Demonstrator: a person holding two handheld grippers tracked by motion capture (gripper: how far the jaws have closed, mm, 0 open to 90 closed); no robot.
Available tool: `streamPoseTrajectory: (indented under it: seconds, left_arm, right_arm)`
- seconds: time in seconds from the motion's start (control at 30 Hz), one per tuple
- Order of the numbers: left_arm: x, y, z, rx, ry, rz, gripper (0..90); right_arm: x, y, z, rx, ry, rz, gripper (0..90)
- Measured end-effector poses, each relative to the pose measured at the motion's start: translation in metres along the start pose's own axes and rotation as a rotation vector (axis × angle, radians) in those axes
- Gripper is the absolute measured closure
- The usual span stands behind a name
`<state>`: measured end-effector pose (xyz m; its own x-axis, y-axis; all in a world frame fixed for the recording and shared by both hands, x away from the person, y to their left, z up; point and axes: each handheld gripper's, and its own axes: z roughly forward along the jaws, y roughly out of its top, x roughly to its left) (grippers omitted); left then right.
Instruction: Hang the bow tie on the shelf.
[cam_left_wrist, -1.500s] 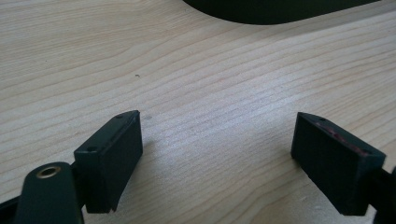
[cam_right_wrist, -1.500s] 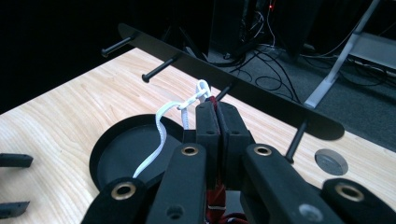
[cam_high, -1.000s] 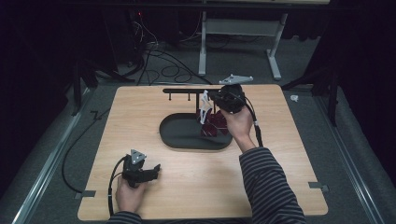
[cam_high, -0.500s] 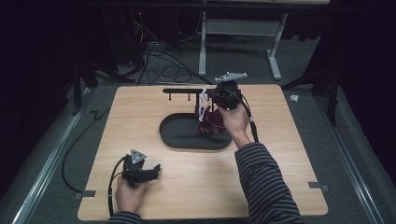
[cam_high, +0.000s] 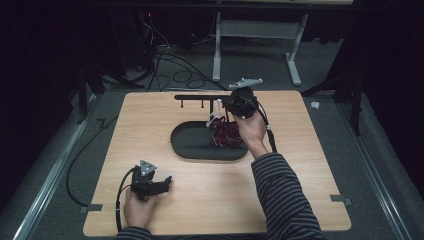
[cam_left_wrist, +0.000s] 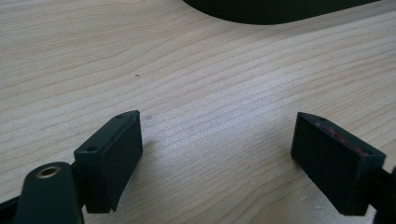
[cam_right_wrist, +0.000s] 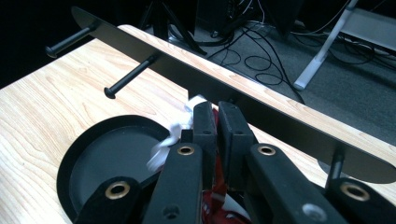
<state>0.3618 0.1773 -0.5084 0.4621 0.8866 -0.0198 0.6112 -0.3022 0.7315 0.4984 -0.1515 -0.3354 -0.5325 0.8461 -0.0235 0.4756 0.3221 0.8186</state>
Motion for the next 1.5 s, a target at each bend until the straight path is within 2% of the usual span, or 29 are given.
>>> streamPoseTrajectory:
  seconds: [0.5,0.77,1.5]
  left_arm:
    - [0.0,0.0,0.0,0.0,0.0,0.0,17.0]
    - [0.0,0.0,0.0,0.0,0.0,-0.001,16.9]
    - [0.0,0.0,0.0,-0.001,-0.001,-0.004,17.0]
  right_arm:
    - [-0.002,-0.003,-0.013,-0.032,0.043,0.011,83.2]
    - [-0.012,-0.009,-0.028,-0.058,0.054,0.041,76.3]
    - [-0.03,-0.031,-0.051,-0.078,0.064,0.08,71.7]
